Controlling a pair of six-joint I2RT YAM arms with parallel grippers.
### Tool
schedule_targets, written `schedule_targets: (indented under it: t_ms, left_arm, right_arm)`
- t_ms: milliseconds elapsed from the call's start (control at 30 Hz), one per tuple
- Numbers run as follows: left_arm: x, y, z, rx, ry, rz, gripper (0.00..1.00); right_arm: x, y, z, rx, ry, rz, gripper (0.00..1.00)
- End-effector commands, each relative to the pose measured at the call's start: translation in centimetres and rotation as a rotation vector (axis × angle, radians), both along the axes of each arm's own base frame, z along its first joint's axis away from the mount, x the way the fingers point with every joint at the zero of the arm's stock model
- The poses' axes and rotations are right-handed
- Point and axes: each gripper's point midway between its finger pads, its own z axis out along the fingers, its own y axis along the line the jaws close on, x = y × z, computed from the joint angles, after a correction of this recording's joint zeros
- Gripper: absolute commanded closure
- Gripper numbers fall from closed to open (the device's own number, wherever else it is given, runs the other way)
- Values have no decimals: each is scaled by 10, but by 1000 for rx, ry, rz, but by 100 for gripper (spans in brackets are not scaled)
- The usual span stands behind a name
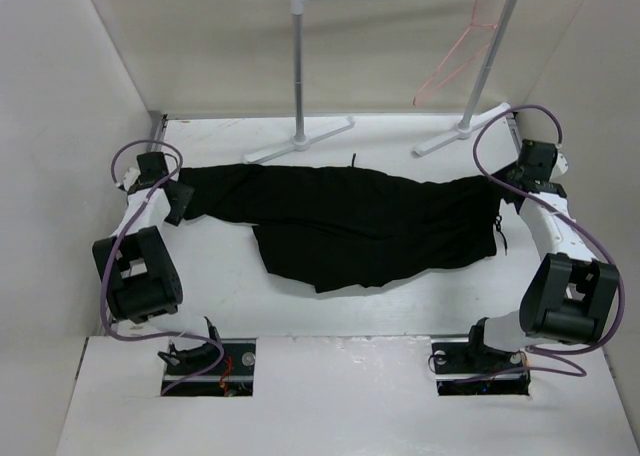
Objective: Place the trousers on the hanger
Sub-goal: Flatten out the trousers at the center of the board.
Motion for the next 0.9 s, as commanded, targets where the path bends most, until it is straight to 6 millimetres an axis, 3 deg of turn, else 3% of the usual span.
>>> schedule_targets:
  t_ms: [0,100,200,333,500,633,867]
  left_arm:
    - [29,-9,5,3,-83,-63,52]
    - [38,-7,-9,8,-55,-65,57]
    - [46,-3,-9,22,-64,-57,64]
    - [50,2,9,53,-94,-58,63]
    - [45,30,40,225,-97,-22,50]
    - [77,33,44,240,-107,-74,51]
    - [127,24,27,190,-101,-206,55]
  right_arm:
    - [14,6,20,-19,-76,35,96]
    - [13,14,14,-18,-66,55,95]
    - [10,20,7,-22,-58,72,95]
    - [4,21,-3,-26,-34,81,95]
    - [2,24,-5,-24,-33,88,95]
    - [6,30,-7,-15,-31,105,95]
    - [11,34,-3,-16,-41,122,95]
